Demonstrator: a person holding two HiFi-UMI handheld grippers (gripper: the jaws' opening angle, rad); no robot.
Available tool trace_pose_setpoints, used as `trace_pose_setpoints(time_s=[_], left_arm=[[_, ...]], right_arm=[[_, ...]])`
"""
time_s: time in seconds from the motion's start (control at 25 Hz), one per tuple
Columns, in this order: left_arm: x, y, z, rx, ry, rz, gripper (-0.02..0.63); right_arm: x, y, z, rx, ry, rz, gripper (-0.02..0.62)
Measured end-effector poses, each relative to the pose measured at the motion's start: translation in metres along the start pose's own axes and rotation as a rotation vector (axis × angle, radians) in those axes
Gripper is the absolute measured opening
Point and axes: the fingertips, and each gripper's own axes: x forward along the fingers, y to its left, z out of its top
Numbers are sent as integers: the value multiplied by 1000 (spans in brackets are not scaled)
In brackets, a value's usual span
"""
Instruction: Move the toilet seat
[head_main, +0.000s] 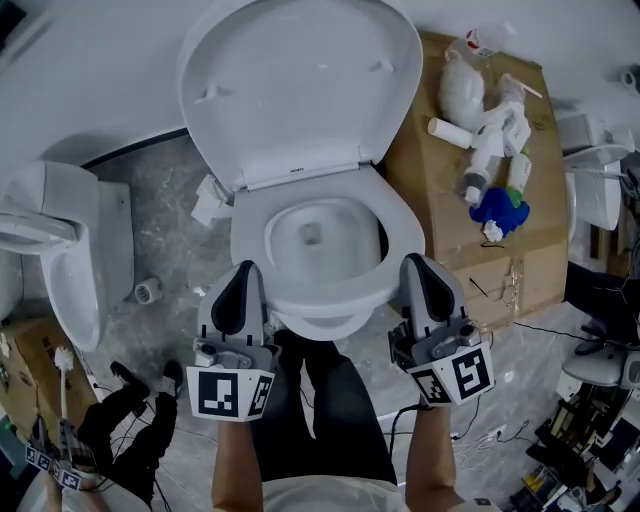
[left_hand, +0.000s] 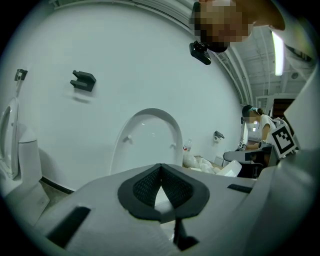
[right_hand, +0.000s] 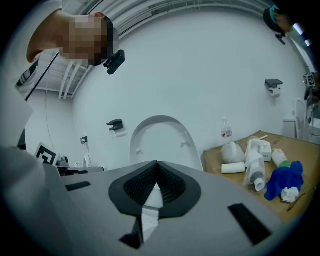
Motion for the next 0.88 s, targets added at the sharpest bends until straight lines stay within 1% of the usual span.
trace_pose_setpoints(time_s=[0.88], left_arm=[[31,20,41,17,-87,16,9]], right_arm=[[46,-7,41,-33,-74,17,12]])
